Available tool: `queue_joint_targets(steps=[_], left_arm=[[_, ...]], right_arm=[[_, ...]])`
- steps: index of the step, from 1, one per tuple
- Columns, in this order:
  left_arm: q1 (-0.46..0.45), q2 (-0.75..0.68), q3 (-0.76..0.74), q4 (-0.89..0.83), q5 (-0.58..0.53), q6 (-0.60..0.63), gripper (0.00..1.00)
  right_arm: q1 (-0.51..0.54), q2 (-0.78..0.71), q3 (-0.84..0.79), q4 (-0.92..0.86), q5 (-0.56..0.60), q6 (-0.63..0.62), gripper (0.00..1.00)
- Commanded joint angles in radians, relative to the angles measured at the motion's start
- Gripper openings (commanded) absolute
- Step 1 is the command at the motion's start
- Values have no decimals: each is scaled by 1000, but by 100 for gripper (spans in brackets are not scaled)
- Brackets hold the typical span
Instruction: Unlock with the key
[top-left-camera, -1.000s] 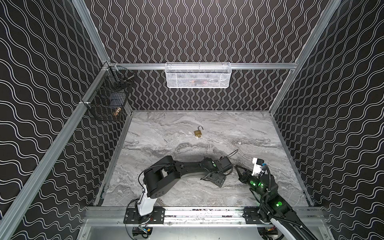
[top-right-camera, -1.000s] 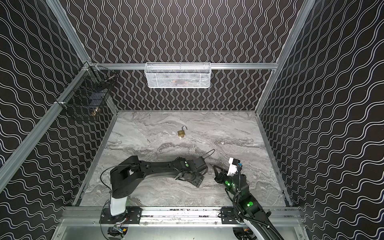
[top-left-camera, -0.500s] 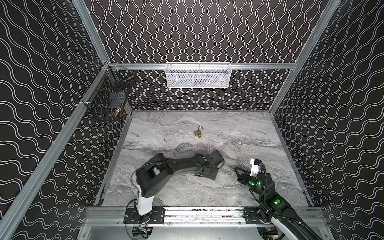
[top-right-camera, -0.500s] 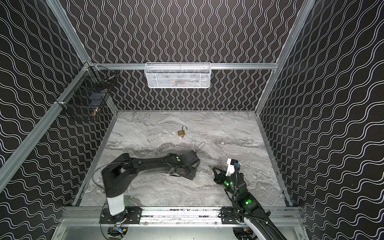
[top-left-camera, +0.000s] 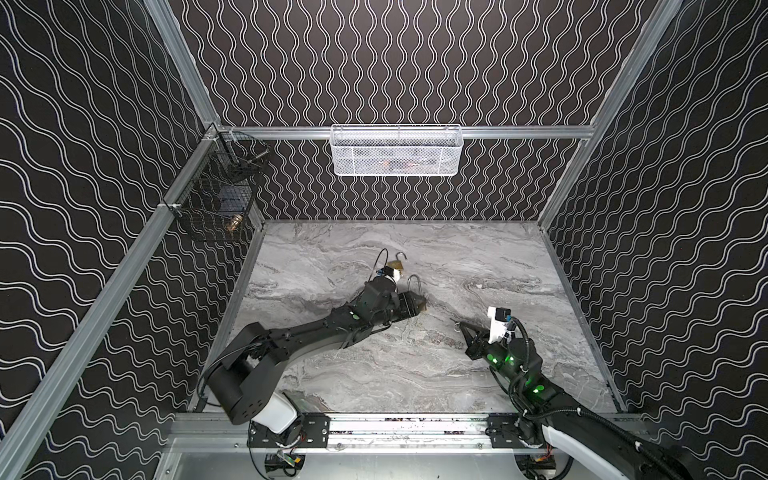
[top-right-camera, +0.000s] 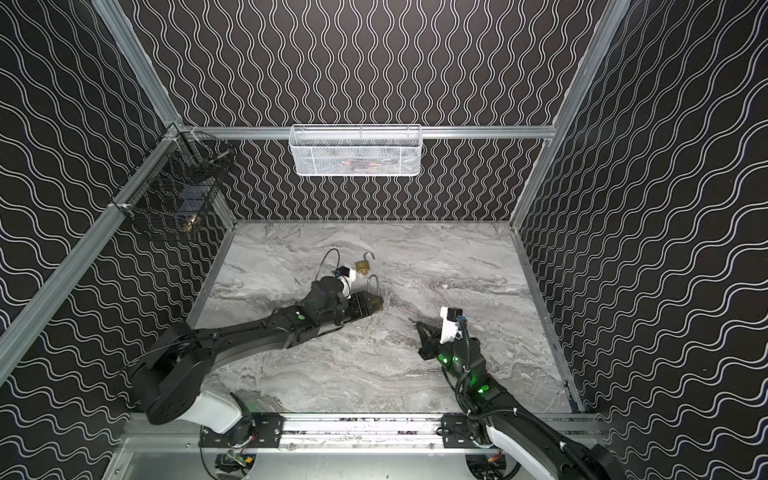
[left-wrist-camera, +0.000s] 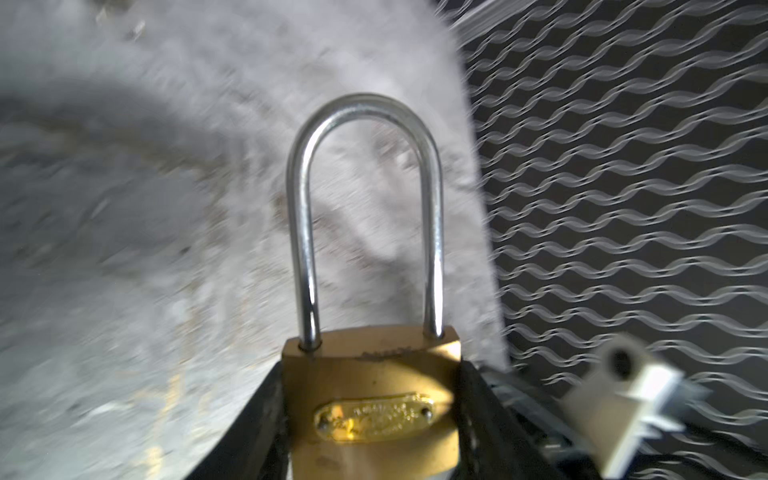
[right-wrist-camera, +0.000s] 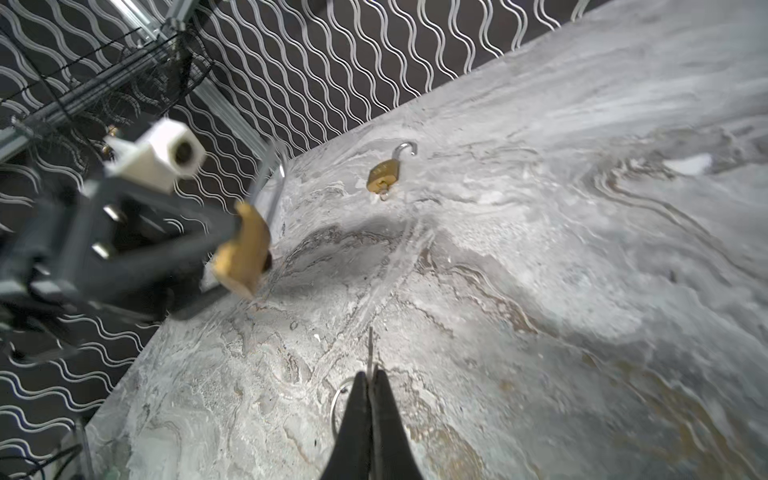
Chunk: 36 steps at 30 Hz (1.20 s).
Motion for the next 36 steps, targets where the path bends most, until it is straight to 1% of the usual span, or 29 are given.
queue_joint_targets(steps=[1,3,7,11,14,17,22,25,30,33,36], left_arm=[[3,-34,-24,224,-121,-143,36],[3,-31,-32,280,-154,-192,35],[4,-10,-29,317,-183,-269,35],[4,30,-55,447,-181,-356,33],[2,45,-71,503,-190,-403,32],[-2,45,-82,529,-210,-416,32],[-6,34,-85,540,-224,-421,31],[-5,40,-97,565,-224,-444,31],[-5,40,-112,592,-225,-468,30],[-6,37,-121,607,-229,-474,29],[-5,41,-121,623,-226,-483,29]], right_arm=[[53,50,-6,258,105,-75,0],[99,86,-1,324,166,-115,0],[173,146,44,408,256,-213,0],[194,212,92,457,264,-272,0],[203,267,124,495,248,-291,0],[233,321,159,513,258,-306,0],[302,427,197,592,326,-354,0],[339,483,215,658,385,-390,0],[393,551,249,721,525,-455,0],[409,584,267,743,564,-480,0],[420,608,279,757,578,-490,0]])
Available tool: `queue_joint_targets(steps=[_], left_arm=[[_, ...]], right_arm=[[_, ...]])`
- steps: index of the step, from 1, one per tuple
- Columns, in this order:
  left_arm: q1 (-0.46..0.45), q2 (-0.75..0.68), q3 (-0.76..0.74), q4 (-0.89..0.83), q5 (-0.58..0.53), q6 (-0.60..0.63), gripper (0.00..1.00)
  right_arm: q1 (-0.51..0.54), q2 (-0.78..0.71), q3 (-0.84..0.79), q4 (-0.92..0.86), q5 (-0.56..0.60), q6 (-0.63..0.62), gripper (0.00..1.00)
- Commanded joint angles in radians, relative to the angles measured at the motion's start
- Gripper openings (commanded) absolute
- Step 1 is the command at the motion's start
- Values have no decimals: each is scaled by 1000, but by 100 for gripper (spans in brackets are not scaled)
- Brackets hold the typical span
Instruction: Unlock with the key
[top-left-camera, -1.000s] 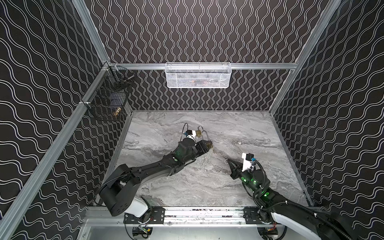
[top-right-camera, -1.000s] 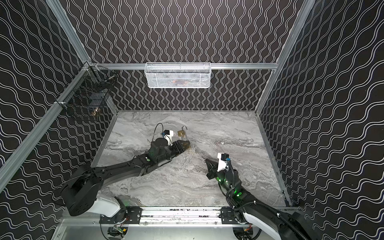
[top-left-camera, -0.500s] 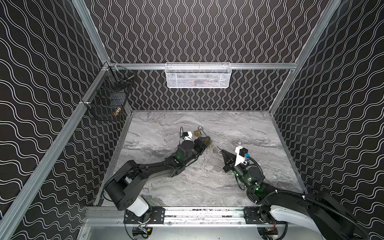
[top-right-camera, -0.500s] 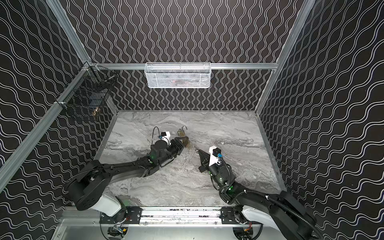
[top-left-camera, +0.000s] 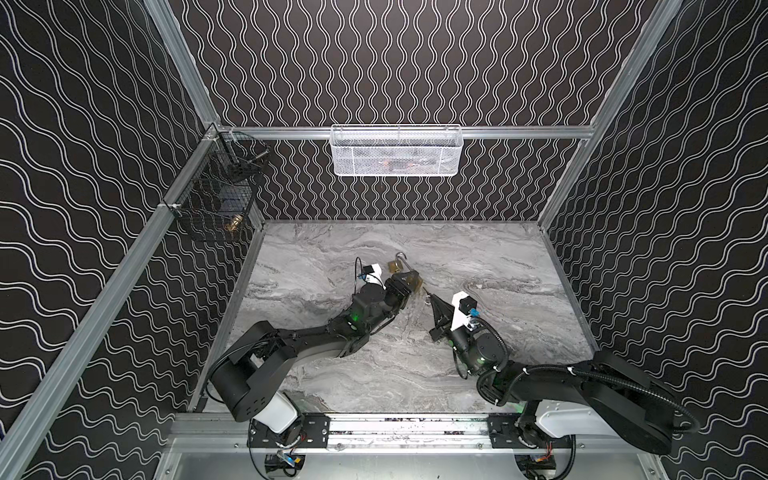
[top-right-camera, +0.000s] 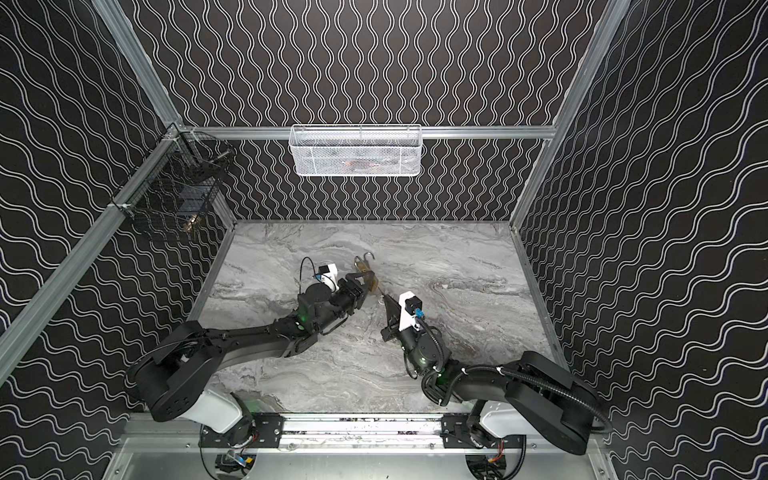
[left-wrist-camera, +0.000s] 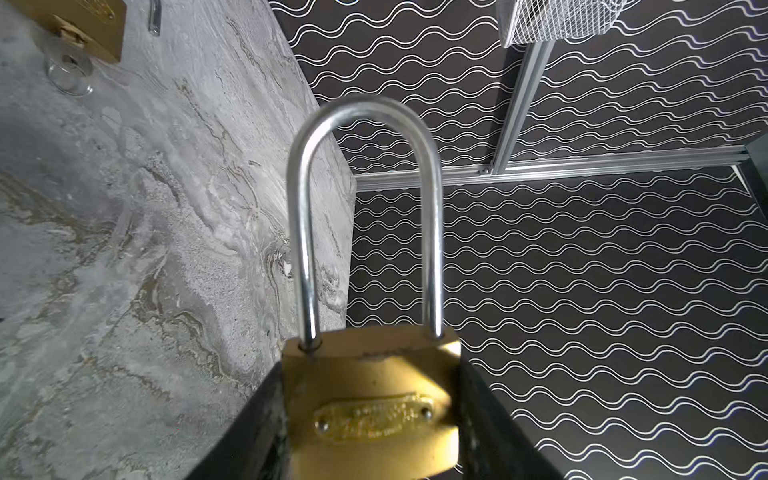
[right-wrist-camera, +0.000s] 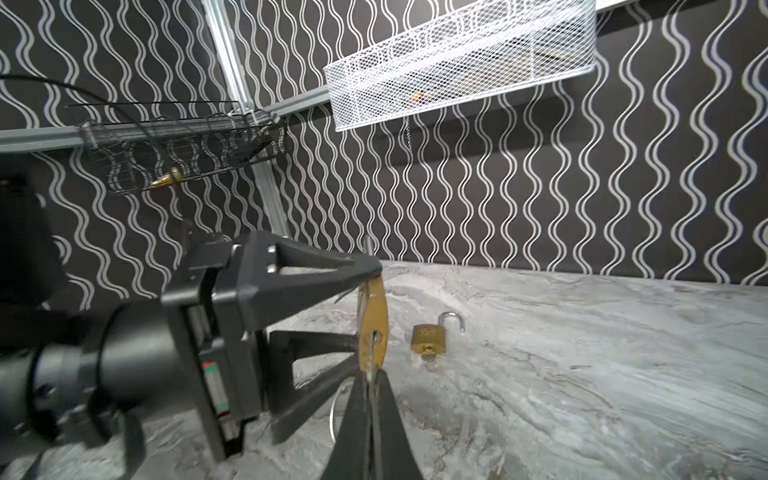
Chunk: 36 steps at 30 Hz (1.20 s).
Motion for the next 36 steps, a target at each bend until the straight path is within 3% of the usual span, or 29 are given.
queue_joint_targets(steps=[1,14,36], left_arm=[[0,-2,2,123,-4,-20,29],[1,26,-4,185,-6,-28,28],[3,22,-12,213,4,-33,27]], right_arm=[[8,18,15,87,60,-32,0],[9,25,67,-41,38,65,0],[7,83,73,-2,55,92,0]])
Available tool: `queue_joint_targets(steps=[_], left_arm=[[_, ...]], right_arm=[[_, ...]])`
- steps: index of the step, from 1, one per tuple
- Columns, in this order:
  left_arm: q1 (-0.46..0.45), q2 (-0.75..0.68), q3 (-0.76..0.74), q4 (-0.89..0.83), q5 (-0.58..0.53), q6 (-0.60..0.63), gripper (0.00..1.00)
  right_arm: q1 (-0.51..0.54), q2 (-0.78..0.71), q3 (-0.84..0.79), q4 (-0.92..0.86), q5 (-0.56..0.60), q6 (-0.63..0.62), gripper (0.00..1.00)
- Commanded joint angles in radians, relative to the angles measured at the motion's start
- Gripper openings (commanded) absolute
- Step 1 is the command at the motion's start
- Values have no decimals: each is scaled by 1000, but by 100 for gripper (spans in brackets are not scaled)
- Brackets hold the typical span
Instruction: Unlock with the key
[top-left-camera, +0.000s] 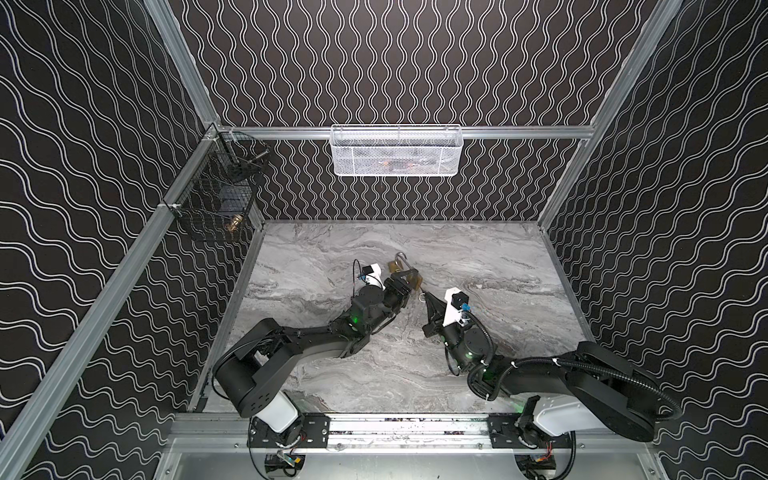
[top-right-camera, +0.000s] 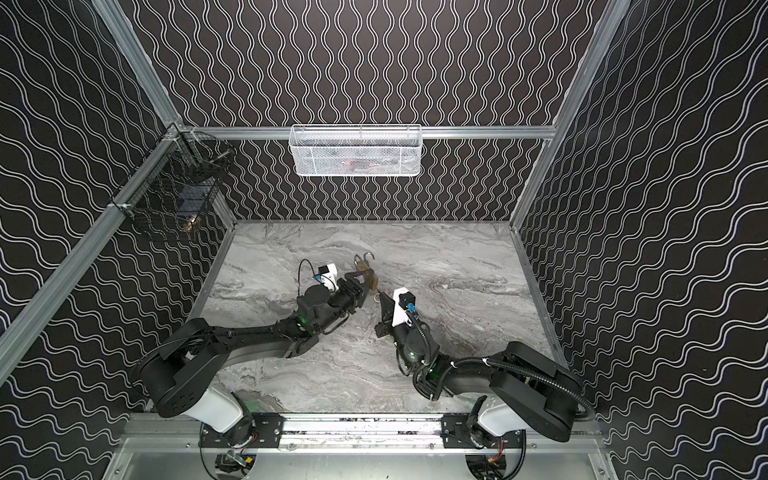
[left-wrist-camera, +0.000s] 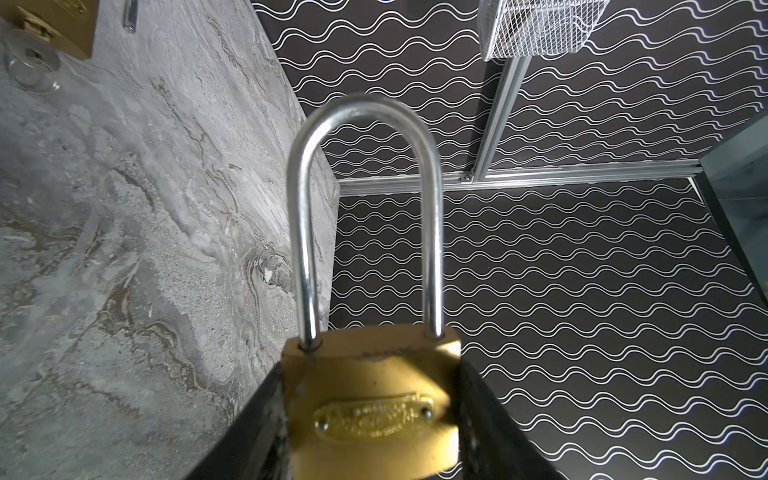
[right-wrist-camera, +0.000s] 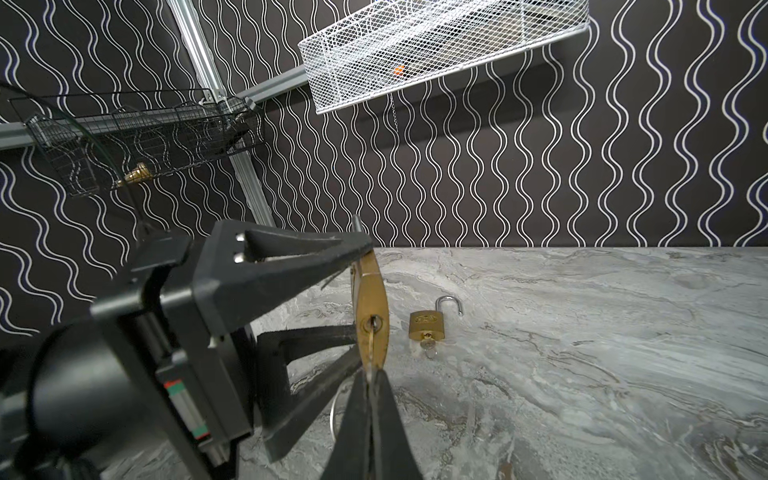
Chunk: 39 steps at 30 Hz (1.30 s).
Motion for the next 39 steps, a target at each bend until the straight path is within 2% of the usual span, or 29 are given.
queue_joint_targets(steps=[1,28,39], left_arm=[[2,-8,3,117,11,-5,27],[1,20,-6,129,30,-13,25],[2,10,-10,209,14,-47,25]], right_arm=[[1,3,12,46,17,3,0],[0,6,25,70,36,-18,0],[0,59,14,127,22,5,0]])
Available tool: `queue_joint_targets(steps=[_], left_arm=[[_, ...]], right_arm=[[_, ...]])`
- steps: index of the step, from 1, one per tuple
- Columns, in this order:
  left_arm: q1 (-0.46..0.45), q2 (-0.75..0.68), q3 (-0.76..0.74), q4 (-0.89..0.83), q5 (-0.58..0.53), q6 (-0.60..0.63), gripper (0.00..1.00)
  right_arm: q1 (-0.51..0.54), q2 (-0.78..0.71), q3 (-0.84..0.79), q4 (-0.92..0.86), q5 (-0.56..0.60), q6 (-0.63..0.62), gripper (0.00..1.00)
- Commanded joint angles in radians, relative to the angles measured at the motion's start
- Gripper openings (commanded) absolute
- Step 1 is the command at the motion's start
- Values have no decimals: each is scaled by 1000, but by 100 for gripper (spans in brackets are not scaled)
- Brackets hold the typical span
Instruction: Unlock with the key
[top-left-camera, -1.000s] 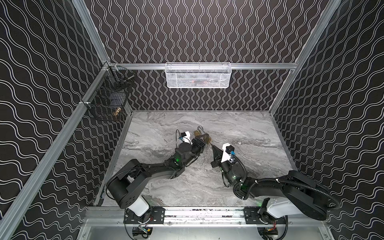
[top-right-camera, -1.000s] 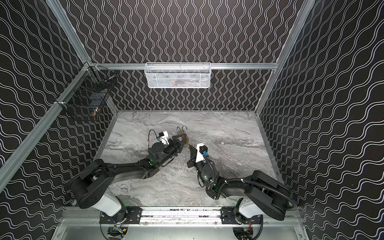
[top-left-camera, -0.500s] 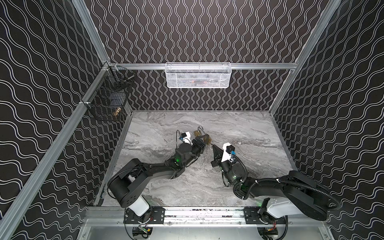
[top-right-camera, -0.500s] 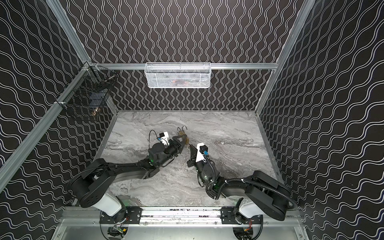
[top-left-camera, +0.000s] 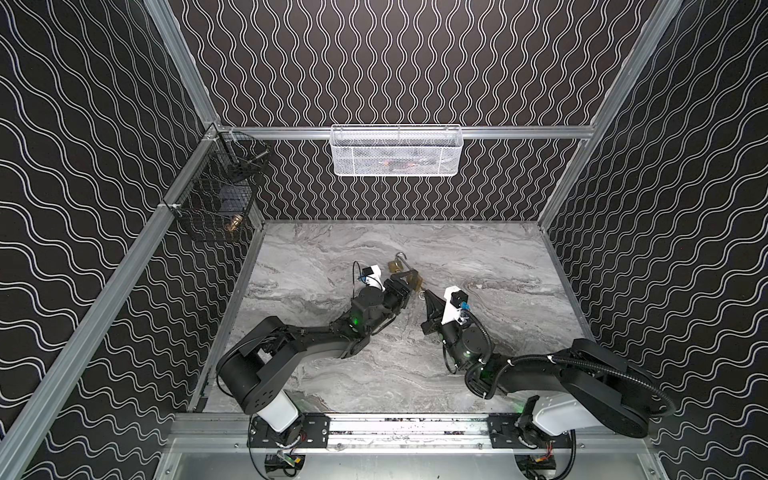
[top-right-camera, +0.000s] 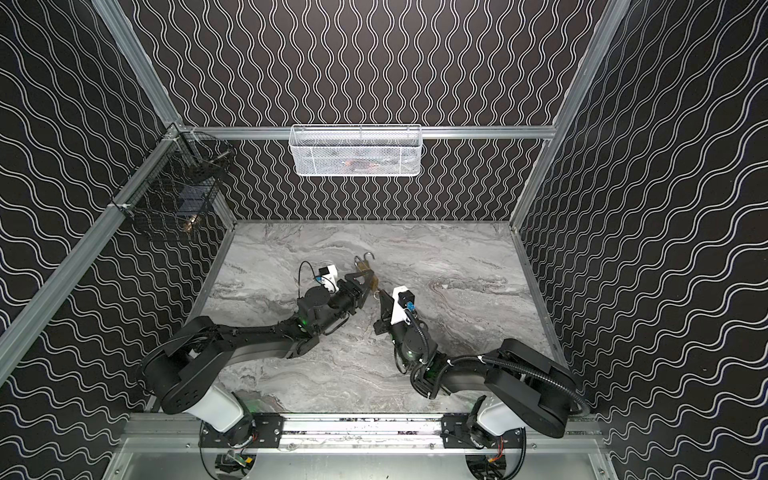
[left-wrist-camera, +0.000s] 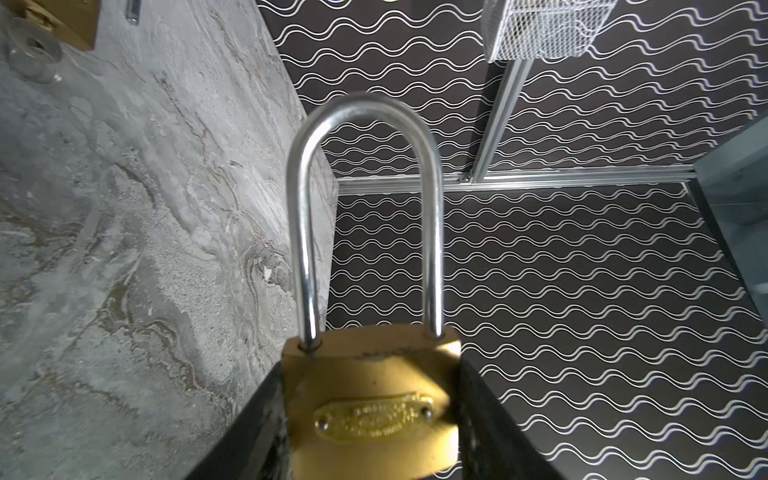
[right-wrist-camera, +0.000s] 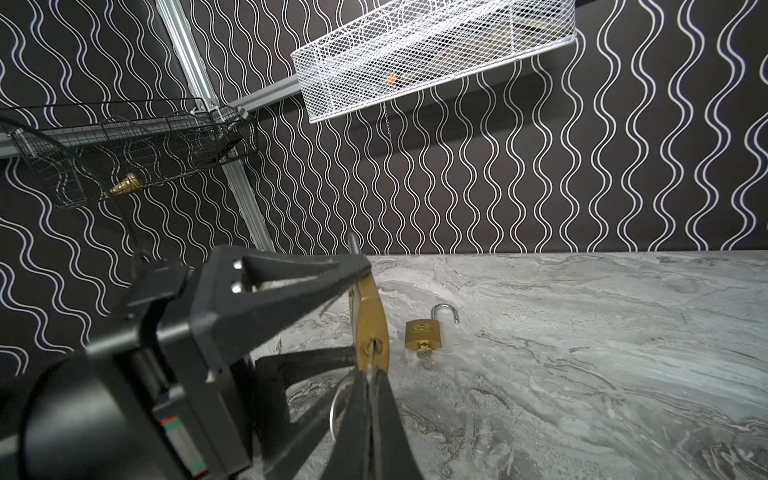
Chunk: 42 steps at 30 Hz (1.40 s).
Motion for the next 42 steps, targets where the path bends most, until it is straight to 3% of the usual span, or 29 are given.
queue_joint_targets(steps=[1,7,18,34,42], left_arm=[[0,-11,8,152,13,-22,25],[1,3,10,157,34,-29,24],[-1,-26,11,53,49,46,23],[-6,1,39,86,68,40,20],[-40,36,41,132,-19,53,19]], right_arm=[[1,23,-6,98,-10,9,0],[1,64,-21,231,-2,-27,0],[0,-12,25,62,-1,-36,0],[1,42,50,103,-26,-43,0],[8,65,78,94,-3,-20,0]])
